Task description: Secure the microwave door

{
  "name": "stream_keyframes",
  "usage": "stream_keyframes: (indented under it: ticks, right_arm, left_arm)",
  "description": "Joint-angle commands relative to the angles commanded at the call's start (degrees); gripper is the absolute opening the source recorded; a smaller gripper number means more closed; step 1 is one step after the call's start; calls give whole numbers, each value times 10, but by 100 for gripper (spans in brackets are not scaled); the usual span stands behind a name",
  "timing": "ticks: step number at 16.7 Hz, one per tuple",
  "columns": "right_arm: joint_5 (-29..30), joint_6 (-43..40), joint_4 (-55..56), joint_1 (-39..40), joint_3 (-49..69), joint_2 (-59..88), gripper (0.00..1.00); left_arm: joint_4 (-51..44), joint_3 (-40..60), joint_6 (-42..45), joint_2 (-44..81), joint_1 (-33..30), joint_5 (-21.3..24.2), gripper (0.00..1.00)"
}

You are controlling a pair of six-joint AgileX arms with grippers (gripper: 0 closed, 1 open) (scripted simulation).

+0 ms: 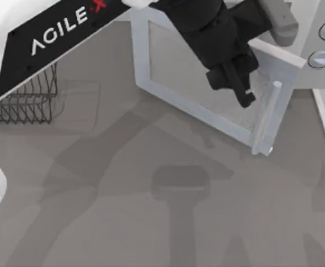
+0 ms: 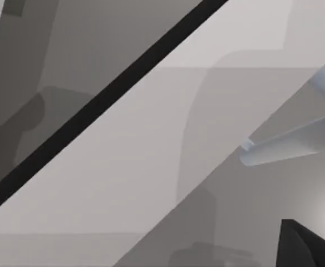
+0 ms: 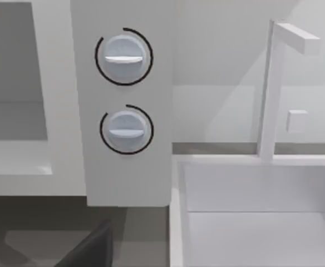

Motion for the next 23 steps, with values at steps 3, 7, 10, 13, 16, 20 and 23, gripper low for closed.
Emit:
stream_keyframes:
  ticks: [3,7,10,13,16,20,23]
  right_arm:
    - [0,0,0,0,0,0,100]
    - [0,0,0,0,0,0,100]
    - [0,0,0,0,0,0,100]
    - [0,0,0,0,0,0,100]
    - [0,0,0,0,0,0,100]
    - [0,0,0,0,0,0,100]
    - [0,0,0,0,0,0,100]
  left_arm:
    - [-18,11,-1,7,-10,3,0]
    - [-40,25,-9,33,-18,6,0]
    - [-38,42,-13,49,-23,3,0]
    - [-20,63,-18,42,-20,-7,0]
    - [-17,65,-18,41,-19,-8,0]
    - [-30,68,-21,48,-24,-5,0]
    - [-53,82,-30,71,-31,-3,0]
